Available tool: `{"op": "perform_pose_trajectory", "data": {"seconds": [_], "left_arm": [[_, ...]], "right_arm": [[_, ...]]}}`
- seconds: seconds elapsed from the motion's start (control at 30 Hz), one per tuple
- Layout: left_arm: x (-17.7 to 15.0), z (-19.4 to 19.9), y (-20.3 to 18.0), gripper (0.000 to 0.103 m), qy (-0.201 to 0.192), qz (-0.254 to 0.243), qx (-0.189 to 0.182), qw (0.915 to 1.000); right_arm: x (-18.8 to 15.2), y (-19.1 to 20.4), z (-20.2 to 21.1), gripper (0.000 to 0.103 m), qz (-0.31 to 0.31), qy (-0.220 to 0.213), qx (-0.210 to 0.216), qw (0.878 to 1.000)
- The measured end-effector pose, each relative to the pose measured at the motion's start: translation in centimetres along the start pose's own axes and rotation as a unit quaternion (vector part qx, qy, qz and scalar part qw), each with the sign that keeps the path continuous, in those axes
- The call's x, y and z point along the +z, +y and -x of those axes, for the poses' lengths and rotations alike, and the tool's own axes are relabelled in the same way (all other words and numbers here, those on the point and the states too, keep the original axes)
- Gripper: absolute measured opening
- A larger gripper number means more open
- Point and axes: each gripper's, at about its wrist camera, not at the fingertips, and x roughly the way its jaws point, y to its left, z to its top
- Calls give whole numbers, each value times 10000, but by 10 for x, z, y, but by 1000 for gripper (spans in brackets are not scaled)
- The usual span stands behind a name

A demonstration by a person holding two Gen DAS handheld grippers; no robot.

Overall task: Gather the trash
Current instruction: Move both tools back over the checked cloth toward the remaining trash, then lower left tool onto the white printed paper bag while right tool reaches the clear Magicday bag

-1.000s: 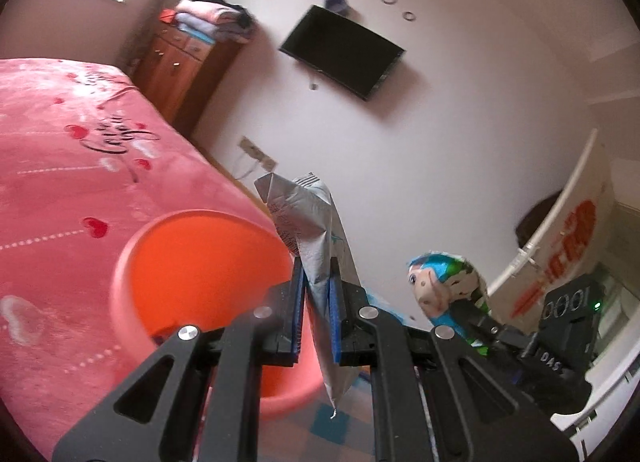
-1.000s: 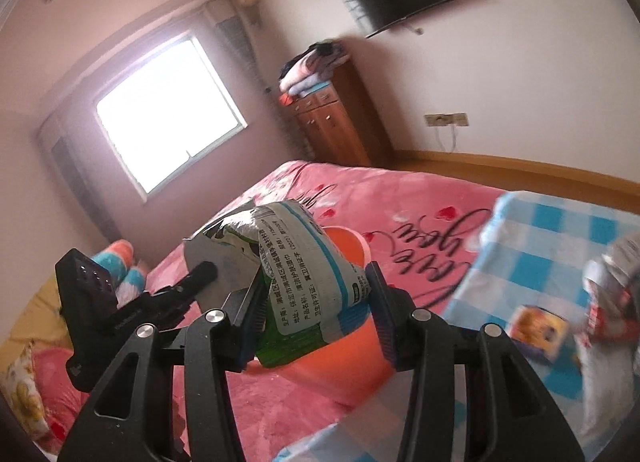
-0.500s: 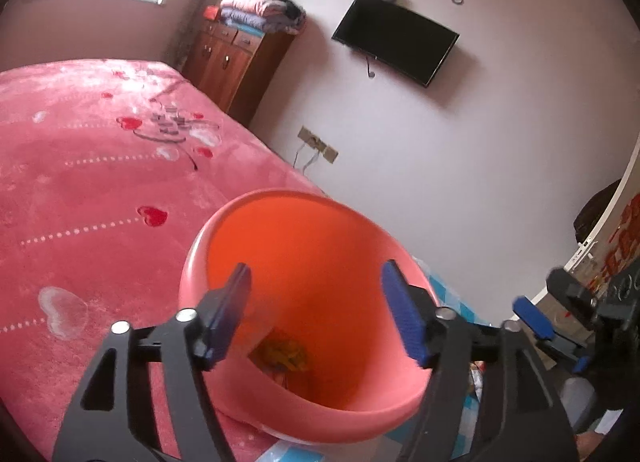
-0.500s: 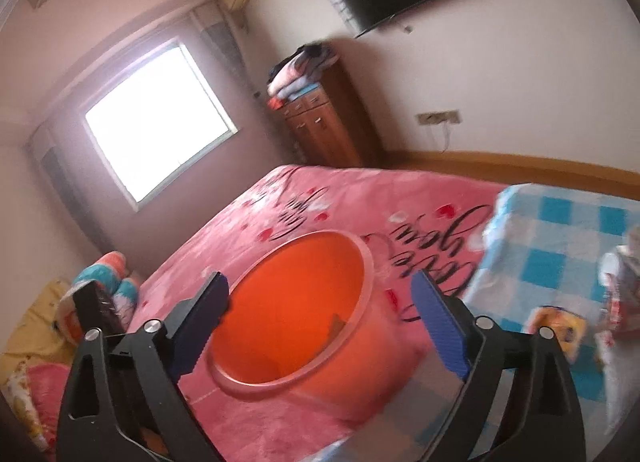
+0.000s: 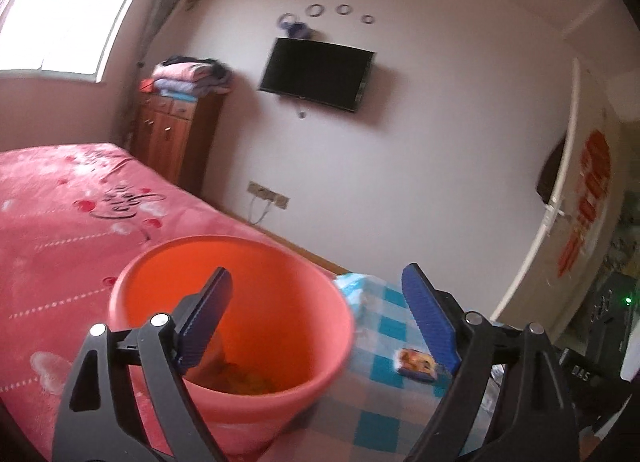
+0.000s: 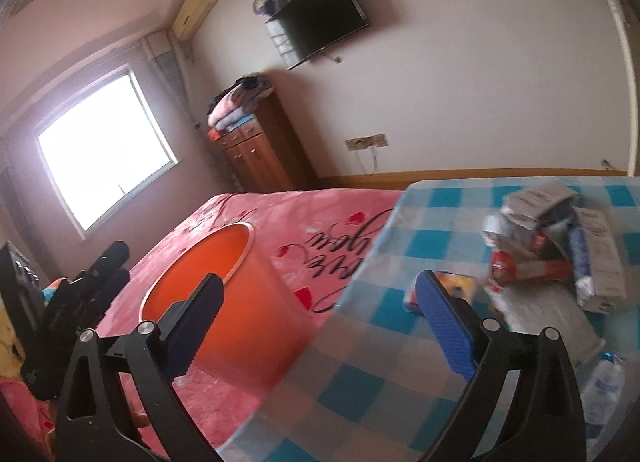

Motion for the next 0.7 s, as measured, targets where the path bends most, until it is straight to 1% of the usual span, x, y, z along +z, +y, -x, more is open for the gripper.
{"op": "perform_pose_trajectory", "data": {"seconds": [0.13,0.27,0.33,0.4,0.53,0.7], "left_arm": [[-10,-2,-19,87,201,-159,-144,9996],[-22,-7,-39,87,449,-390,-259,9979],[-28,-11,-48,87,601,-452,-375,9965],[-33,-15,-55,87,713,-482,-365,9956],[-45,-22,-66,87,855,-530,-438,9940],[-61,-26,-82,87,935,-626,-542,9922]], "right_arm": [[-5,-21,18,96,-77,-219,-220,9995],[-9,-36,32,97,-134,-317,-325,9989],[-11,-42,39,98,-113,-366,-382,9985],[-13,-46,45,98,-86,-398,-446,9982],[-16,-55,54,98,-10,-375,-642,9972],[-22,-75,59,98,-97,-294,-735,9968]]}}
